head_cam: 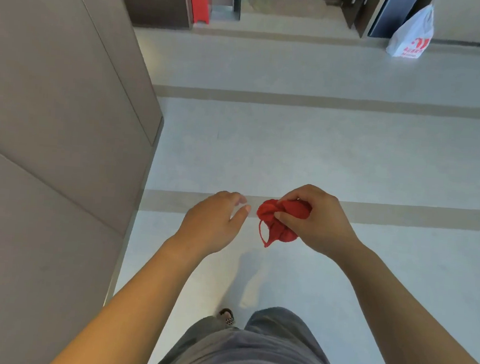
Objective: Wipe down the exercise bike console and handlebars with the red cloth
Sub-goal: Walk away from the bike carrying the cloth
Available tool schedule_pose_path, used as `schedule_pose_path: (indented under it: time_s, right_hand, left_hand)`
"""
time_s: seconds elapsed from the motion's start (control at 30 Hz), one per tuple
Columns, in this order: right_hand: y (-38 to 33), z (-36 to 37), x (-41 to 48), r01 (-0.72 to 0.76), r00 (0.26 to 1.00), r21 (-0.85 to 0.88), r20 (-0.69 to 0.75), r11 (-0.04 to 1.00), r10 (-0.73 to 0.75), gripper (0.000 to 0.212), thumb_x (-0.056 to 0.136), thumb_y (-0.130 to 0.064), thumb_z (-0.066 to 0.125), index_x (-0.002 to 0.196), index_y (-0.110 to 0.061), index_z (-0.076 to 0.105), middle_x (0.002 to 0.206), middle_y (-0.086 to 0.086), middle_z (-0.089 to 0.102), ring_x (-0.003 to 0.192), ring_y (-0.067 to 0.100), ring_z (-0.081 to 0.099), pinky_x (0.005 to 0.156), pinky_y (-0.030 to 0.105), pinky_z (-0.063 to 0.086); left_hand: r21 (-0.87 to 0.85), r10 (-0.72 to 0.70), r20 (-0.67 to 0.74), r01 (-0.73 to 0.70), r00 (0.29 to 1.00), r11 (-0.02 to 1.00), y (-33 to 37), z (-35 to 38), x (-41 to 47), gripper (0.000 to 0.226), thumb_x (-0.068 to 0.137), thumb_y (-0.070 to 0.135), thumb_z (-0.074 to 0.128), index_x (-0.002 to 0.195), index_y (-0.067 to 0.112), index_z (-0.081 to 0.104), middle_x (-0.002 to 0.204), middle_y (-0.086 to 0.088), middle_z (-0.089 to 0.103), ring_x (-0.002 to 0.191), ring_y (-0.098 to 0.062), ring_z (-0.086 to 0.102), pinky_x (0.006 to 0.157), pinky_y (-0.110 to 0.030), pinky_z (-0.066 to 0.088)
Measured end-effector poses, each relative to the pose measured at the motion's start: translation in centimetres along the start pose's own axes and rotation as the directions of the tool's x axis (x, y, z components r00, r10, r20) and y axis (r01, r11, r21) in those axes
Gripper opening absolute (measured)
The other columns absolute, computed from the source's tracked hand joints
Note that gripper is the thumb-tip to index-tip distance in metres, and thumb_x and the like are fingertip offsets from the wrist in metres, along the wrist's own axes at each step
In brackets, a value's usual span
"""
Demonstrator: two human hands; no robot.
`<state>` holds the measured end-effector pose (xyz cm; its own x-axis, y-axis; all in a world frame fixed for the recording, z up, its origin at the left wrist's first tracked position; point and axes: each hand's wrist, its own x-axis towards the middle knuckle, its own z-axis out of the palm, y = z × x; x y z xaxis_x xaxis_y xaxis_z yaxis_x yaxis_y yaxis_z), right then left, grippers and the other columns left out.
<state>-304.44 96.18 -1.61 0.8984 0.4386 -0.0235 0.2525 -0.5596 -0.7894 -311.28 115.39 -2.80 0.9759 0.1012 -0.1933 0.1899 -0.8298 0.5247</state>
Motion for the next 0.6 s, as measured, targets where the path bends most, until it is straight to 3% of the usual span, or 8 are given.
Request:
schedule_pose_path:
  time_s: [0.2,0.33,0.6]
  right_hand:
    - [3.9,-3.5,8.1,-0.050,0.997,-0.004,-0.056,0.999,0.050,0.016,0.072,-0.020,0.076,0.081,-0.029,0.065,0.089,-0.013,0.063,0.084,0.001,0.059,0.070,0.012,0.045]
    - [7.8,-7.6,14.7,-0.090,0.989,0.011,-0.114,0.996,0.090,0.027,0.071,-0.020,0.077,0.073,-0.039,0.059,0.087,-0.014,0.063,0.083,0.004,0.060,0.070,0.019,0.048]
    - [15.6,-18.2,27.5,-0.167,0.961,0.065,-0.212,0.984,0.177,0.016,0.071,-0.020,0.076,0.079,-0.029,0.066,0.087,-0.014,0.064,0.080,-0.004,0.059,0.068,0.009,0.046]
  left_hand:
    - [-0.026,0.054,0.001,-0.054,0.999,0.998,1.5,-1.4,10.8,0.031,0.098,0.039,0.035,0.117,0.028,0.057,0.119,0.010,0.061,0.103,-0.011,0.057,0.080,-0.026,0.044]
    - [-0.024,0.111,0.008,-0.111,0.994,0.994,4.7,-1.6,20.7,0.029,0.098,0.038,0.036,0.114,0.030,0.058,0.117,0.013,0.061,0.101,-0.011,0.058,0.082,-0.030,0.047]
    - [-0.005,0.179,0.140,-0.180,0.974,0.984,14.0,0.6,39.4,0.031,0.097,0.042,0.035,0.117,0.030,0.056,0.119,0.013,0.060,0.102,-0.013,0.058,0.085,-0.034,0.050]
